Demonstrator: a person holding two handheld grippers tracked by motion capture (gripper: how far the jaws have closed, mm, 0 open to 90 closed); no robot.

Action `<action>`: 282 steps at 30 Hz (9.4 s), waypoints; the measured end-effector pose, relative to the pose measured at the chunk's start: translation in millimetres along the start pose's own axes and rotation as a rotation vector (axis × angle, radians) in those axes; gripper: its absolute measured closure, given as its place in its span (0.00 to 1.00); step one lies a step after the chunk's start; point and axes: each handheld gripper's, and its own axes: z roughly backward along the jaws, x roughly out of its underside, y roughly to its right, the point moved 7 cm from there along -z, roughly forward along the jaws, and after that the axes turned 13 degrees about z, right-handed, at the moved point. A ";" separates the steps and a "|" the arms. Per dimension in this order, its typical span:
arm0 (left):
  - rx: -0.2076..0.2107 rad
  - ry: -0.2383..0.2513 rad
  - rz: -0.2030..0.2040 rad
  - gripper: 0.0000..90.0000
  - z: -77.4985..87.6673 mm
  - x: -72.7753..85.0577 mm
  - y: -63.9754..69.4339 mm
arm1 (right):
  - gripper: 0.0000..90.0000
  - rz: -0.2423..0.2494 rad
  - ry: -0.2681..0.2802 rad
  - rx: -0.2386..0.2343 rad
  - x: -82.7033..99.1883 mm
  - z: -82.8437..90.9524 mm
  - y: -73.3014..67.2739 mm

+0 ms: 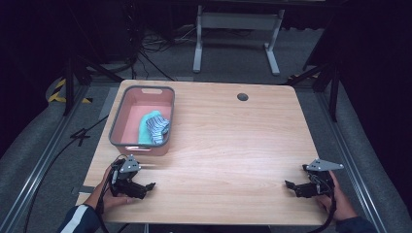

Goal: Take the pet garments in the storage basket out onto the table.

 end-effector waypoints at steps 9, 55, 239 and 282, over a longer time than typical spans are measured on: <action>0.004 0.002 -0.012 0.00 0.5 0.5 -0.8 | 0.00 0.001 0.000 0.000 0.0 0.0 0.0; -0.113 0.048 -0.045 0.18 93.5 -123.4 -34.1 | 0.00 -0.003 0.001 0.002 -0.4 -0.3 0.0; 0.049 -0.221 -0.336 0.23 -92.7 -195.2 138.1 | 0.00 -0.002 0.001 0.001 -0.3 -0.2 -0.1; 0.015 -0.280 -0.451 0.26 -0.8 -103.9 110.0 | 0.00 -0.002 0.001 0.001 -0.2 -0.1 0.0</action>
